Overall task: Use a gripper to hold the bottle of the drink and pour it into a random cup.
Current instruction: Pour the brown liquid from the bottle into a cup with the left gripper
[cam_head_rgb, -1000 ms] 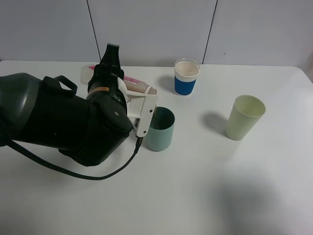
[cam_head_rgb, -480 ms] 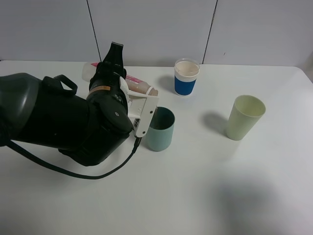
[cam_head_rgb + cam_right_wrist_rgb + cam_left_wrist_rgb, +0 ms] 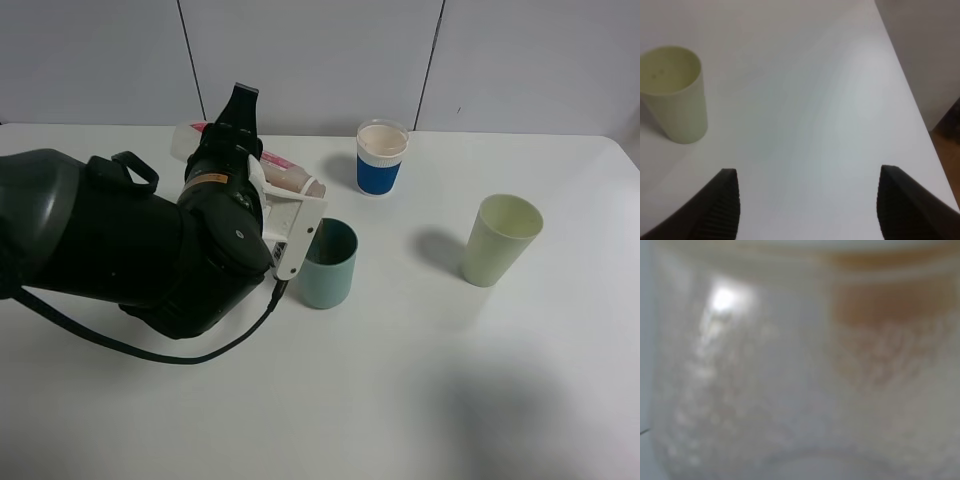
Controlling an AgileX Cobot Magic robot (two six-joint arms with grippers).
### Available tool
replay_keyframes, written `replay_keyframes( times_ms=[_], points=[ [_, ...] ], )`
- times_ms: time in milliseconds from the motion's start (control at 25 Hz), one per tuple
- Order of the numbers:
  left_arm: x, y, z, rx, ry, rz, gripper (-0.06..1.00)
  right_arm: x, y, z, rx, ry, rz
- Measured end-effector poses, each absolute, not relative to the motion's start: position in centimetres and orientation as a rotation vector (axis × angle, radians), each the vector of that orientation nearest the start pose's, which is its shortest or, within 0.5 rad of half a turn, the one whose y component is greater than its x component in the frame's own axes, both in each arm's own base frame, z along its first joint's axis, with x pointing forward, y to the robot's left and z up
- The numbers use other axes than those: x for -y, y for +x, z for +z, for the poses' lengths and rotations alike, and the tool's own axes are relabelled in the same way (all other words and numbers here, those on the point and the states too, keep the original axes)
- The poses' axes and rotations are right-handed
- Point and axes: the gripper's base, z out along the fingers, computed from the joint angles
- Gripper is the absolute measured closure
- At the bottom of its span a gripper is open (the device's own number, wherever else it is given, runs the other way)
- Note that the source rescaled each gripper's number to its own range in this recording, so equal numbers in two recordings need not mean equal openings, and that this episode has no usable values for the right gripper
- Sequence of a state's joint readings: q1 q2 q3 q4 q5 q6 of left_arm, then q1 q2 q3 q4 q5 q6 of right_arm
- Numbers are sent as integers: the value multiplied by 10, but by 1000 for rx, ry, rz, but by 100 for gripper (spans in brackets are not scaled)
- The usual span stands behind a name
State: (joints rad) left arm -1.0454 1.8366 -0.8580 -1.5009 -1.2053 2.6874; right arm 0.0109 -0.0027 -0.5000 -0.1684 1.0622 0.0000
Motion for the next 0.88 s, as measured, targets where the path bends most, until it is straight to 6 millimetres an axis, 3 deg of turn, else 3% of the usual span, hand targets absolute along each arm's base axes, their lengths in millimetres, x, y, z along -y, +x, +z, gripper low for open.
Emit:
replay_keyframes(
  times_ms=[880],
  points=[
    [229,230,184,-1297,1649,1512,94,14,-6,278,-2036,-3,-200]
  ],
)
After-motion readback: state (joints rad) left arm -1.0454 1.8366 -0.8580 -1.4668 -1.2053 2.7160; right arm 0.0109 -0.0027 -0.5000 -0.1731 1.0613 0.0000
